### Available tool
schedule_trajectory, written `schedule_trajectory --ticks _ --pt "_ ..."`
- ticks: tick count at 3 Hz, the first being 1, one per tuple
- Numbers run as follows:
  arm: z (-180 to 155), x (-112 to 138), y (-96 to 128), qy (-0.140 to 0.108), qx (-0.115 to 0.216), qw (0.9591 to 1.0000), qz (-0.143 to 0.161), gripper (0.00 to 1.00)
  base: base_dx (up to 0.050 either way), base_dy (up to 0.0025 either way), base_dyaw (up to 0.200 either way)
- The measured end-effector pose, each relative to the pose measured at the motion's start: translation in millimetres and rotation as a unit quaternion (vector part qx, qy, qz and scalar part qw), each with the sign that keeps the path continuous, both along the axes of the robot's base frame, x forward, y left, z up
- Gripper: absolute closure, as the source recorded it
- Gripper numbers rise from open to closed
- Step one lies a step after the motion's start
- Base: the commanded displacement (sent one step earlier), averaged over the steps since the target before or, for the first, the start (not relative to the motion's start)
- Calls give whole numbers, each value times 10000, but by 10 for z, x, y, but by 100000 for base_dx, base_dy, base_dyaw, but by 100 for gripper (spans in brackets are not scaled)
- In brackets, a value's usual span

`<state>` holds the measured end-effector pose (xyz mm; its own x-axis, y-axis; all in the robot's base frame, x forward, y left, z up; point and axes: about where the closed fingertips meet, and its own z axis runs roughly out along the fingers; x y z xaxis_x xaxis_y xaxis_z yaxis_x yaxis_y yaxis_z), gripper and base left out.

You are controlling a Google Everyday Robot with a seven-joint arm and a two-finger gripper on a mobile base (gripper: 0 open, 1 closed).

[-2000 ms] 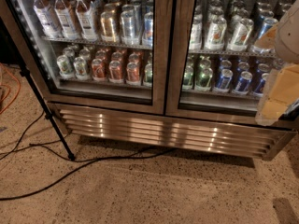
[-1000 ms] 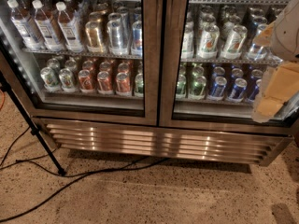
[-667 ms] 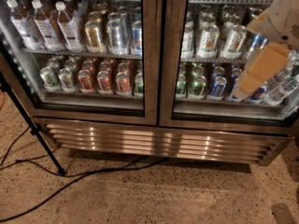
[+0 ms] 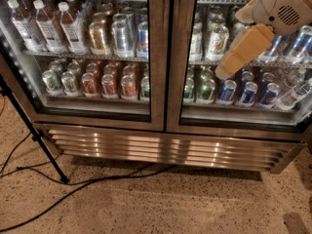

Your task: Open left fridge door

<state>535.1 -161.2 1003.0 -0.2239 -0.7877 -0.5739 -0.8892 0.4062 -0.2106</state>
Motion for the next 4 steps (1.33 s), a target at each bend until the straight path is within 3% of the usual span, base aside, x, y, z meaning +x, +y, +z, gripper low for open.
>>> schedule_trajectory --ticks 1,2,3,4 --pt "-11 -89 182 -233 210 9995 56 0 0 0 0" --pt "-70 -255 496 -510 686 9963 7 0 0 0 0" --pt "-160 -325 741 -460 873 9951 18 0 0 0 0" --pt "-172 -331 750 -449 871 9952 26 0 0 0 0"
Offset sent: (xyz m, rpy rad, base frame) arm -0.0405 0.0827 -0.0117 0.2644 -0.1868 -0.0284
